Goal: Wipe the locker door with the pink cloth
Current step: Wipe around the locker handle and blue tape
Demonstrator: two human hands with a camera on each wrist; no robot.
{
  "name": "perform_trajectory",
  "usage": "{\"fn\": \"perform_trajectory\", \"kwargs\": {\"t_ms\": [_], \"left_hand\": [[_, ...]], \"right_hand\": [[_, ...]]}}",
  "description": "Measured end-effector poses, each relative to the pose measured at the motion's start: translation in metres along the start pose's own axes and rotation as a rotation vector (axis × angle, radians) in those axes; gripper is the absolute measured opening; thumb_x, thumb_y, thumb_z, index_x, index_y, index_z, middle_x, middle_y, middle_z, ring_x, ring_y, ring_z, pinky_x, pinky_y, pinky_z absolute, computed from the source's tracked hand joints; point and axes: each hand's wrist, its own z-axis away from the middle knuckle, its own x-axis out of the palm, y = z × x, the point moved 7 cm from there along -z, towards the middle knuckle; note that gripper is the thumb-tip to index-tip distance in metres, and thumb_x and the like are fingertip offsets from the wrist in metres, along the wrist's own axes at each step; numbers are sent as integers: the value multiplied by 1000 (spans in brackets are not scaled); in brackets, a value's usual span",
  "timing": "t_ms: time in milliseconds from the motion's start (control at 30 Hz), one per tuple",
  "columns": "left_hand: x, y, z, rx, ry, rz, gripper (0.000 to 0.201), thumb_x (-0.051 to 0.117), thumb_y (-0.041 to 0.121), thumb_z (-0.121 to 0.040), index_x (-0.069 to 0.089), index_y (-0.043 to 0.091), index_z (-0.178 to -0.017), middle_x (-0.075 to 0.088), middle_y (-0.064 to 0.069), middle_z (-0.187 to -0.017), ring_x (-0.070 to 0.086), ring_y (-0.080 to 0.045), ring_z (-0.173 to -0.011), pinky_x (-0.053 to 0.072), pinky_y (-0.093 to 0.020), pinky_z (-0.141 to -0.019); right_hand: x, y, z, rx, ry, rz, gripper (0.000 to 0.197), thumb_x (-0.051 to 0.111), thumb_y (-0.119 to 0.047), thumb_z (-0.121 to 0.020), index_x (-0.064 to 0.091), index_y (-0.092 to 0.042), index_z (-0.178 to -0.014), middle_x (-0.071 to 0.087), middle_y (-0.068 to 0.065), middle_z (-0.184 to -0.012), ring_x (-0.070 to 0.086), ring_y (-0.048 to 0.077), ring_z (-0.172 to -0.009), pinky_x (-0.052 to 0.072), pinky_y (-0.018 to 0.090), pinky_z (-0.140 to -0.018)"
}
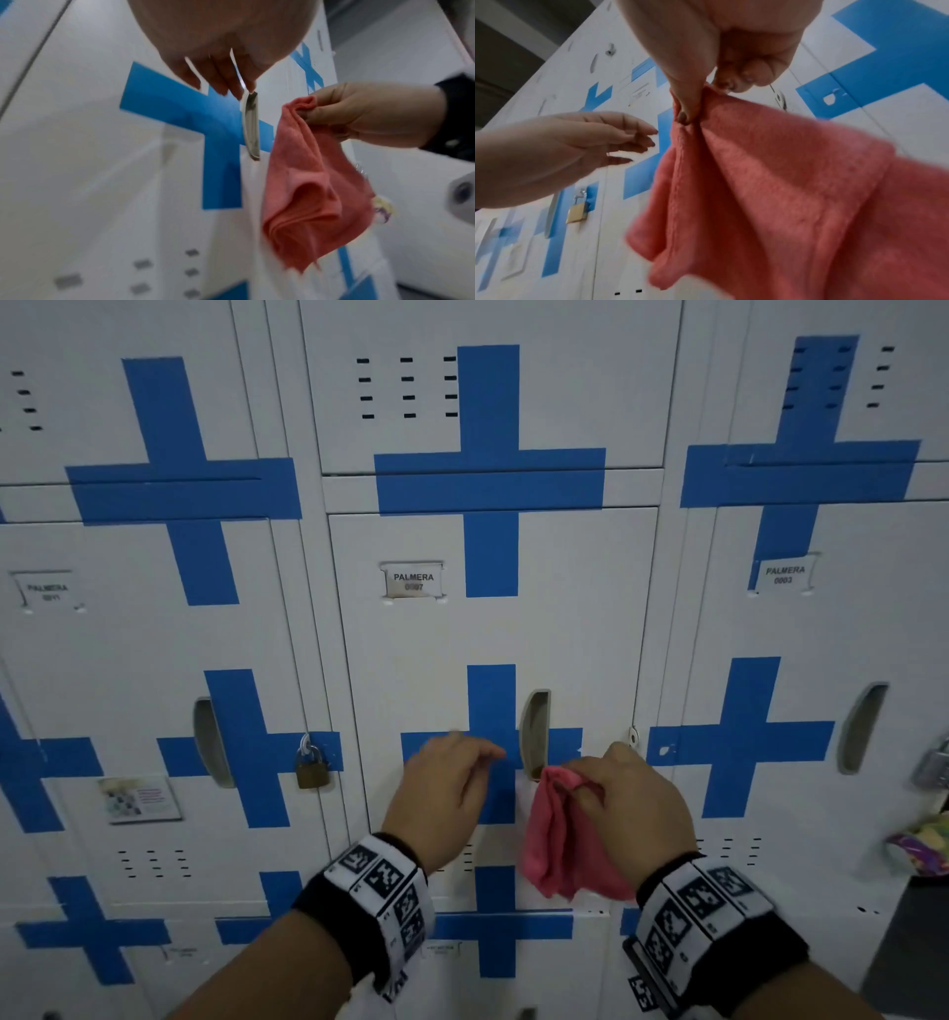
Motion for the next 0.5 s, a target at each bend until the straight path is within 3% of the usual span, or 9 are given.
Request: {"fn": "perform_trajectory", "kwargs": {"t_ms": [100, 167, 233, 300, 367, 433, 500], "left_hand": [[-24, 13, -23, 207, 138, -371, 32, 42, 22, -84, 60, 25, -109, 57, 6, -117, 49, -16, -111, 32, -33, -93], [-24, 14, -33, 262, 129, -482, 39, 44, 19, -83, 55, 22, -120, 48, 1, -137, 38, -20, -130, 25, -40, -106], [-13, 6, -37, 274, 74, -564, 53, 49, 19, -83, 42, 20, -136, 28, -2, -152, 19, -23, -142, 14, -47, -114], [0, -6, -36, 238, 19, -593, 72, 58, 22, -82, 26, 18, -146, 9, -3, -158, 5, -25, -145, 7, -51, -115], [9, -15, -32, 201, 0, -613, 83, 61, 29, -82, 14, 16, -149, -2, -4, -158, -1, -26, -145, 3, -51, -114], [13, -22, -28, 181, 5, -634, 85, 59, 32, -83, 9, 16, -150, -4, -5, -158, -2, -25, -145, 2, -51, -113], [15, -30, -26, 170, 1, -647, 87, 57, 33, -82, 7, 15, -150, -4, -5, -158, -2, -25, -145, 3, -52, -113]], "right_hand": [[1, 3, -9, 37, 68, -145, 21, 48, -29, -93, 66, -34, -101, 46, -7, -91, 53, 8, -79, 41, 21, -73], [3, 4, -14, 45, 125, -264, 22, 50, -20, -93, 66, -29, -104, 46, -6, -96, 53, 7, -84, 43, 21, -79], [3, -1, -19, 23, 183, -360, 22, 51, -17, -92, 66, -29, -102, 45, -8, -99, 53, 6, -89, 45, 22, -83], [2, -7, -24, -29, 249, -397, 23, 53, -16, -91, 65, -31, -102, 44, -9, -100, 52, 6, -92, 44, 20, -82], [0, -14, -28, -88, 277, -406, 24, 54, -16, -90, 64, -33, -103, 43, -10, -100, 49, -1, -93, 39, 11, -81], [0, -22, -30, -155, 266, -392, 23, 53, -18, -91, 63, -32, -106, 42, -16, -100, 46, -8, -96, 37, 3, -79], [5, -28, -31, -201, 215, -445, 19, 51, -24, -92, 62, -27, -107, 42, -28, -102, 47, -10, -97, 41, 4, -78]]}}
